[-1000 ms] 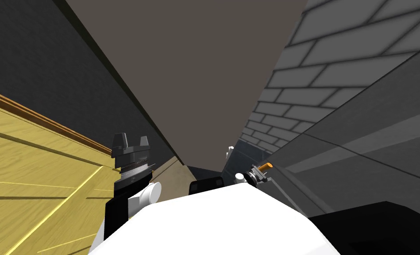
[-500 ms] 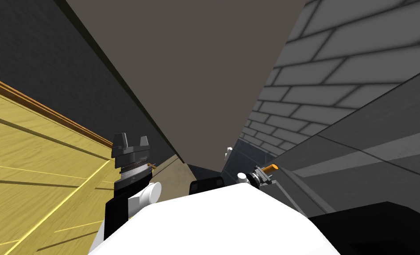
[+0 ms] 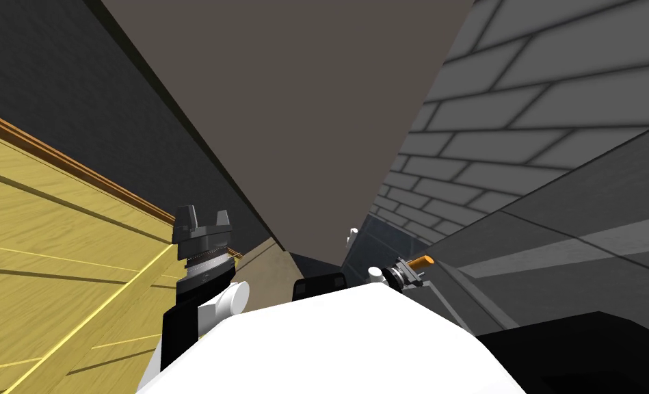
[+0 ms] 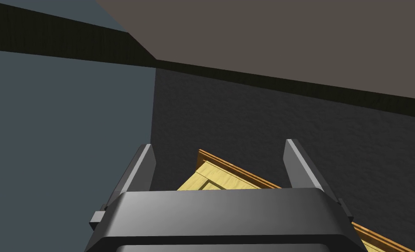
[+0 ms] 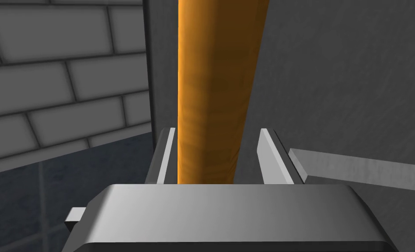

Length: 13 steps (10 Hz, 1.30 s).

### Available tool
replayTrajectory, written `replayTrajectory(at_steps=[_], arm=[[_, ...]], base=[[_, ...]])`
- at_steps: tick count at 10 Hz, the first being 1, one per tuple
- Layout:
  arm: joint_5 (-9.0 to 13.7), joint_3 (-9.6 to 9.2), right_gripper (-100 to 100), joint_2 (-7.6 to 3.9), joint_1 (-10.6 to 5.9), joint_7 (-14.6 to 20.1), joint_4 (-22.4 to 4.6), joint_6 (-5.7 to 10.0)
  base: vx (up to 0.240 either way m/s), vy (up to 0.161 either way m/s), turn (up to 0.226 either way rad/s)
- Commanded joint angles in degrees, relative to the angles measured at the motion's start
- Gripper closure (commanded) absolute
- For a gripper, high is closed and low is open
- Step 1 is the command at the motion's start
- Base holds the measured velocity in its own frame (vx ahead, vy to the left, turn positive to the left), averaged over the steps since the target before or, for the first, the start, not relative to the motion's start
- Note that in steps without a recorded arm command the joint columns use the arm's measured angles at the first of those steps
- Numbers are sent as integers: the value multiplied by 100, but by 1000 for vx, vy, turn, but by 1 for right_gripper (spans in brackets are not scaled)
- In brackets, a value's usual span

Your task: Push the door open

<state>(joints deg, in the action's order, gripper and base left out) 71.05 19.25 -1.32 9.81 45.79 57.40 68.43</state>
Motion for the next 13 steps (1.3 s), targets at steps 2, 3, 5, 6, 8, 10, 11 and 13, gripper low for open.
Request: replayTrajectory(at_steps=[2, 3, 5, 6, 8, 10, 11, 13], arm=[[97, 198, 100, -55, 80, -43, -97, 206], [97, 198, 100, -55, 80, -43, -97, 206], [195, 315, 100, -56, 58, -73, -130, 296], [195, 315, 100, -56, 58, -73, -130, 296], [244, 373, 100, -53, 46, -89, -147, 341], [244, 373, 100, -53, 46, -89, -147, 341], [244, 373, 100, -53, 33, -89, -147, 341], [244, 373, 100, -53, 46, -89, -147, 341]], base=[[-16, -36, 50], [-23, -46, 61], [1, -61, 67], [-15, -69, 65], [-3, -54, 36], [-6, -10, 0], [-11, 8, -11], [3, 0, 10]])
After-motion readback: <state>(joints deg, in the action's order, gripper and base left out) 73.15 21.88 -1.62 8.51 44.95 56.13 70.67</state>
